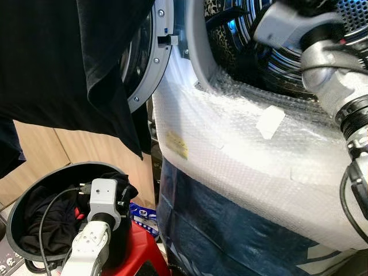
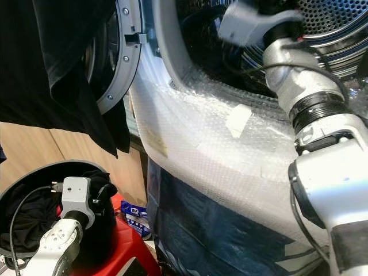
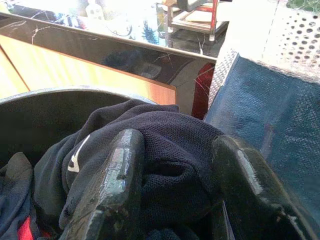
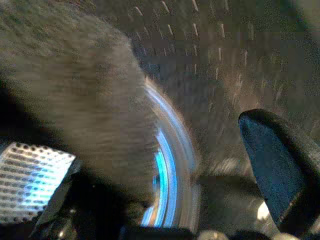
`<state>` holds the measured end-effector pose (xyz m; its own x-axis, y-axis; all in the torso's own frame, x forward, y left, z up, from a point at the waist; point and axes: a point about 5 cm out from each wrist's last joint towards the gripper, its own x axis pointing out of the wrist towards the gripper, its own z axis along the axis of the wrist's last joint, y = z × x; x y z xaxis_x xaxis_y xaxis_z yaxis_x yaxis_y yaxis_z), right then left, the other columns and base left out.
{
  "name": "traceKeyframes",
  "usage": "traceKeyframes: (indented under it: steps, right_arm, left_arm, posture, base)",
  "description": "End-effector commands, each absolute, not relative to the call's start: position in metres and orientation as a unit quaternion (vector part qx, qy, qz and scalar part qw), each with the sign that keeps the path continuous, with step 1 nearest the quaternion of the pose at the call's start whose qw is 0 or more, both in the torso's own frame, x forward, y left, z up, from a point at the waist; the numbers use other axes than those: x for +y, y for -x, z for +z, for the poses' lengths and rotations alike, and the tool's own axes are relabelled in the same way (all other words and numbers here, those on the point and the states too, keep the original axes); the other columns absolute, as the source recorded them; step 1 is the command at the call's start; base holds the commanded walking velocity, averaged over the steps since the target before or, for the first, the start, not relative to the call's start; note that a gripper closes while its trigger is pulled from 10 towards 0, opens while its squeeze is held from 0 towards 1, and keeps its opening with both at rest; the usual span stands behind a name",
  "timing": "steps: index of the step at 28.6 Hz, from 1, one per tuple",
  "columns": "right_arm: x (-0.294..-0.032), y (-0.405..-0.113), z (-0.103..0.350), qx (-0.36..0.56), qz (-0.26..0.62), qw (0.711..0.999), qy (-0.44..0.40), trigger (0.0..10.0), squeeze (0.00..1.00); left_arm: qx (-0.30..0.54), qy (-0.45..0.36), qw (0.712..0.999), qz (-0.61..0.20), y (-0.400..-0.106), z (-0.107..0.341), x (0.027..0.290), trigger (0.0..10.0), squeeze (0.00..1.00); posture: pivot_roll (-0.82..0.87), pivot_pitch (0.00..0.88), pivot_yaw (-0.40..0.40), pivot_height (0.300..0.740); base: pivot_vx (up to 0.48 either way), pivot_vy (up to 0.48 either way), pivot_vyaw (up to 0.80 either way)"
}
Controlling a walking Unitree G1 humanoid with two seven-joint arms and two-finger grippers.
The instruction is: Clothes washing
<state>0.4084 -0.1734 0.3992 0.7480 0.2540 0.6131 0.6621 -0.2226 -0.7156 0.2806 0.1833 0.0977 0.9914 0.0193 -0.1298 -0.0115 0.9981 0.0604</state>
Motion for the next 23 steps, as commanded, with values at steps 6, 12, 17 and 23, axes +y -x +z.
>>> traceKeyframes:
  steps: [6,12,17,23]
  right_arm:
    - [-0.177,-0.407,0.404,-0.295,-0.174,0.473,0.812,10.0,0.00]
    - [-0.184,-0.410,0.405,-0.248,-0.159,0.641,0.709,10.0,0.00]
    - [-0.185,-0.414,0.397,-0.189,-0.089,0.739,0.640,10.0,0.00]
    - [-0.194,-0.412,0.399,-0.156,-0.025,0.808,0.568,10.0,0.00]
  left_arm:
    - [0.074,-0.036,0.997,-0.002,-0.278,0.095,0.180,10.0,0.00]
    - [0.075,-0.034,0.997,-0.001,-0.276,0.095,0.180,10.0,0.00]
    - [0.074,-0.035,0.997,-0.004,-0.276,0.097,0.180,10.0,0.00]
    - [0.075,-0.034,0.997,-0.007,-0.276,0.097,0.179,10.0,0.00]
  posture:
    - [0.03,0.000,-0.019,0.740]
    - [0.03,0.000,-0.017,0.740]
    - [0.02,0.000,-0.017,0.740]
    - [0.02,0.000,-0.019,0.740]
  base:
    - [0.000,0.000,0.00]
    - [0.000,0.000,0.00]
    - [0.000,0.000,0.00]
    - [0.000,0.000,0.00]
